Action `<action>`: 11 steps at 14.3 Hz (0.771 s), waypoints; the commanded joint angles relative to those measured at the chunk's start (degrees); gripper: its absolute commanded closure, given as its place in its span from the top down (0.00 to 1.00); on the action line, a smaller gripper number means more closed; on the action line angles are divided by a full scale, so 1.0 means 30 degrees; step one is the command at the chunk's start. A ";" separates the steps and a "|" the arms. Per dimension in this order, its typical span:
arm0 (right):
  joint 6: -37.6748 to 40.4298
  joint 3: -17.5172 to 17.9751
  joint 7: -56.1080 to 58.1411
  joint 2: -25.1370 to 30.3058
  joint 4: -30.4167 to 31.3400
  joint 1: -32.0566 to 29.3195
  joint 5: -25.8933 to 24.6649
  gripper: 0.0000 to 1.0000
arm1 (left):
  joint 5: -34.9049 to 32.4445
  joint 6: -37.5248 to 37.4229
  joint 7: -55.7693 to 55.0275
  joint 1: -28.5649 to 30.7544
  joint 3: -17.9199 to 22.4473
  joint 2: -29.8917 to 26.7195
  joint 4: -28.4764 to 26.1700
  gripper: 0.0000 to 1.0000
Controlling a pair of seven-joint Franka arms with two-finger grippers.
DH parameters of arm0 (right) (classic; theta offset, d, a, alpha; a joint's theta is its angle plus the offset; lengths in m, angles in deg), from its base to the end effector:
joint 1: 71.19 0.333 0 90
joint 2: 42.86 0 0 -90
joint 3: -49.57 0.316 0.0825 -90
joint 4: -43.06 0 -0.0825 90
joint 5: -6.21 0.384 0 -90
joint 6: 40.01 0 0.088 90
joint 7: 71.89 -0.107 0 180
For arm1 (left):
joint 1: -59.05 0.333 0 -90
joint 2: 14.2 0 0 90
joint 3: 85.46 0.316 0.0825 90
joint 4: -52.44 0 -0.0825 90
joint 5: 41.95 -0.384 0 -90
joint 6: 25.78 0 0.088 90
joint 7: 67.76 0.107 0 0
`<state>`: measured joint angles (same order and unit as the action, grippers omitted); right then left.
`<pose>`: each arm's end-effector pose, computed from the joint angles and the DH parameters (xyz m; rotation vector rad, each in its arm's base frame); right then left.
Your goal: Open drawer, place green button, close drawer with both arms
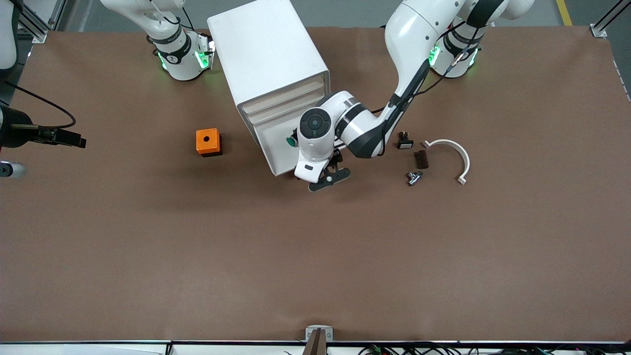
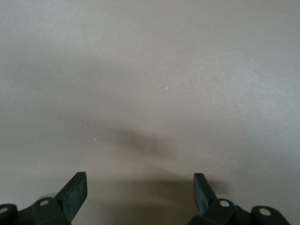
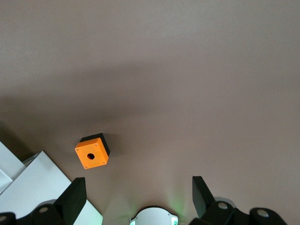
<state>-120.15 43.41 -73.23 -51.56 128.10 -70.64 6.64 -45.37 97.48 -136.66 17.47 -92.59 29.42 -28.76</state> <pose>0.5758 -0.0511 0.5659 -3.1138 0.1895 0.3709 0.4935 -0.5319 0.2469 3.0916 0.5502 -0.0664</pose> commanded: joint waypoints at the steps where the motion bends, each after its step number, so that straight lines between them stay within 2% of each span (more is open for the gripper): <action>1: 0.0112 0.0356 0.0182 0.0028 -0.0308 -0.0302 -0.0465 1.00 | -0.0444 0.0457 0.0846 -0.0086 0.0089 0.0222 0.0053 1.00; 4: 0.0200 0.0414 0.0006 -0.0030 -0.1298 -0.0010 -0.0960 1.00 | -0.0386 0.0486 0.0846 -0.0145 0.0089 0.0486 0.0024 1.00; 8: 0.0229 0.0327 0.0180 -0.0001 -0.2650 -0.0272 -0.0700 1.00 | 0.0139 0.0486 0.0671 -0.0700 0.0030 0.0428 0.0054 1.00; 11: 0.0665 0.0356 0.0503 0.0174 -0.2389 -0.0128 -0.1280 1.00 | 0.0812 0.0428 0.0612 -0.1373 0.0030 0.0428 0.0054 1.00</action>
<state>-119.69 43.91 -72.96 -51.49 120.87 -70.66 4.97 -44.67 98.47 -134.54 14.92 -92.89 30.79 -28.72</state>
